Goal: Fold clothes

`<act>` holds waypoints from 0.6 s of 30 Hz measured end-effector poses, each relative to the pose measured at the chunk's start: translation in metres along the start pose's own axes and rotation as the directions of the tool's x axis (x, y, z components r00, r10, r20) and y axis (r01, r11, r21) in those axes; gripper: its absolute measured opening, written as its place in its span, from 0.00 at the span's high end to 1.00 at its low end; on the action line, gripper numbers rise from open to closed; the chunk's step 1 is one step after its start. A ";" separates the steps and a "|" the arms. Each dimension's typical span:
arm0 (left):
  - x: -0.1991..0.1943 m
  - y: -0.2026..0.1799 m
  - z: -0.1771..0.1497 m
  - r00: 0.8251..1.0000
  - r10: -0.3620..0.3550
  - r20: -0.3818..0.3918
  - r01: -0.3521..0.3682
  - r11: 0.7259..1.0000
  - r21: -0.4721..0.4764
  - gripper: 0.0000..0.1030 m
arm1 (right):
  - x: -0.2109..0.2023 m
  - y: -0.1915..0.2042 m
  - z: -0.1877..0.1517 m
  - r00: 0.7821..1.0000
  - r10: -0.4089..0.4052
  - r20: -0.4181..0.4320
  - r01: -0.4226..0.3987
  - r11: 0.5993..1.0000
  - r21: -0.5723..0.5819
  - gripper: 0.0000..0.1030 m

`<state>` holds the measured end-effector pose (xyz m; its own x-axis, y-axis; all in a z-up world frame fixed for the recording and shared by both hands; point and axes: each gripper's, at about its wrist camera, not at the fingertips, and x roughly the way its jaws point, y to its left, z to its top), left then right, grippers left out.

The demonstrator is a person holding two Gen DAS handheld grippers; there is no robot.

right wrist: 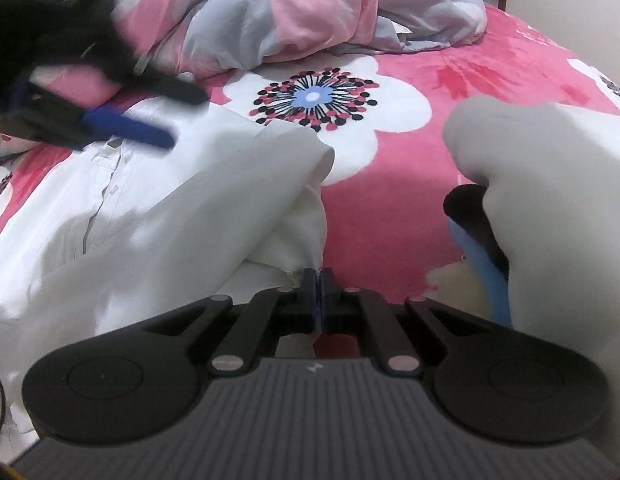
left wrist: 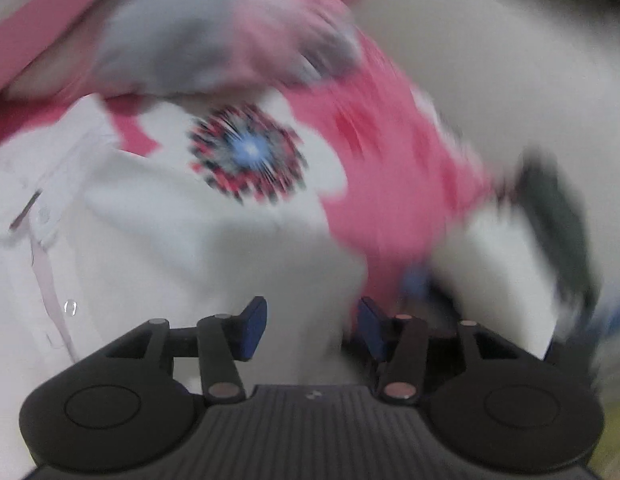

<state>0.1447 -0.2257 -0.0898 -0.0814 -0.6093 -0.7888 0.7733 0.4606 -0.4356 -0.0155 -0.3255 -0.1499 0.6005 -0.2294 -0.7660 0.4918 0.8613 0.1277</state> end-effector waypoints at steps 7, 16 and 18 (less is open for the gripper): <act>0.035 -0.028 -0.037 0.974 0.208 -0.090 -0.174 0.940 0.292 0.61 | 0.003 -0.001 0.000 1.000 -0.004 0.003 0.004 1.000 -0.017 0.99; 0.041 -0.015 -0.044 0.975 0.201 -0.089 -0.171 0.947 0.273 0.96 | 0.002 -0.002 0.000 1.000 -0.002 0.015 0.003 1.000 -0.023 0.99; 0.031 -0.003 -0.038 0.985 0.150 -0.089 -0.133 0.976 0.171 0.99 | 0.002 -0.001 0.000 1.000 -0.002 0.016 0.003 0.999 -0.033 0.99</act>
<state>0.1160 -0.2212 -0.1295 -0.0205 -0.4733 -0.8807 0.8734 0.4202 -0.2462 -0.0153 -0.3267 -0.1515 0.6092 -0.2385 -0.7563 0.4727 0.8750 0.1048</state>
